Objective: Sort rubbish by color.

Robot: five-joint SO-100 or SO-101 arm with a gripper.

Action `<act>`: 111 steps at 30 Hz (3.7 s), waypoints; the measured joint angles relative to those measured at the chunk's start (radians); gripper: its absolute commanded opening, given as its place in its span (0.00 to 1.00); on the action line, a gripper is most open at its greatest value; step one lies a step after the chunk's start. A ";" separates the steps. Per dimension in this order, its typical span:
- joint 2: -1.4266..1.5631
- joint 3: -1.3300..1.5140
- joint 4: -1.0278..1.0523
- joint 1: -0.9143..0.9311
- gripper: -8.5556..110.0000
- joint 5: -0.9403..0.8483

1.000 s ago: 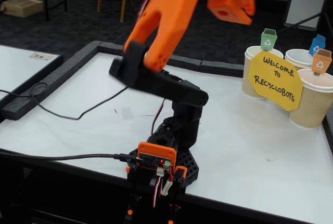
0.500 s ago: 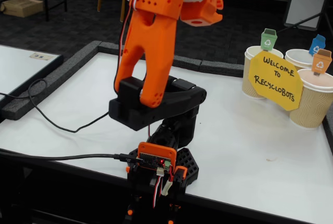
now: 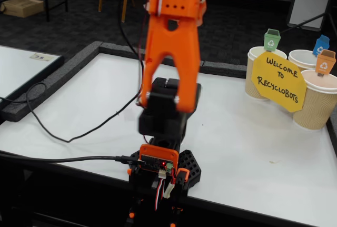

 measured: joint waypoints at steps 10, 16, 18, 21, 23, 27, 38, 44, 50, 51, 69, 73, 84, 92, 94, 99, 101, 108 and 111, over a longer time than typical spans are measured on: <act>0.000 0.003 0.000 -0.362 0.07 0.000; 0.000 0.003 0.000 -0.459 0.07 0.000; 0.000 0.011 0.000 -0.469 0.07 0.000; 0.000 0.015 0.000 -0.476 0.07 0.000; -0.003 0.015 0.000 -0.479 0.07 0.000; -0.012 0.015 0.000 -0.479 0.07 0.000; -0.060 0.015 -0.005 -0.469 0.07 0.000; -0.094 0.029 -0.075 -0.313 0.07 0.000; -0.097 0.083 -0.147 -0.057 0.07 0.000; -0.100 0.087 -0.155 -0.006 0.07 0.000; -0.112 0.097 -0.146 0.687 0.07 0.000; -0.112 0.094 -0.110 0.732 0.07 0.000; -0.112 0.048 -0.095 0.747 0.07 0.000; -0.112 -0.011 -0.095 0.747 0.07 0.000; -0.112 -0.021 -0.107 0.747 0.07 0.000; -0.112 -0.023 -0.115 0.747 0.07 0.000; -0.112 -0.023 -0.115 0.747 0.07 0.000; -0.112 -0.023 -0.115 0.699 0.07 0.000; -0.112 -0.020 -0.135 0.637 0.07 0.000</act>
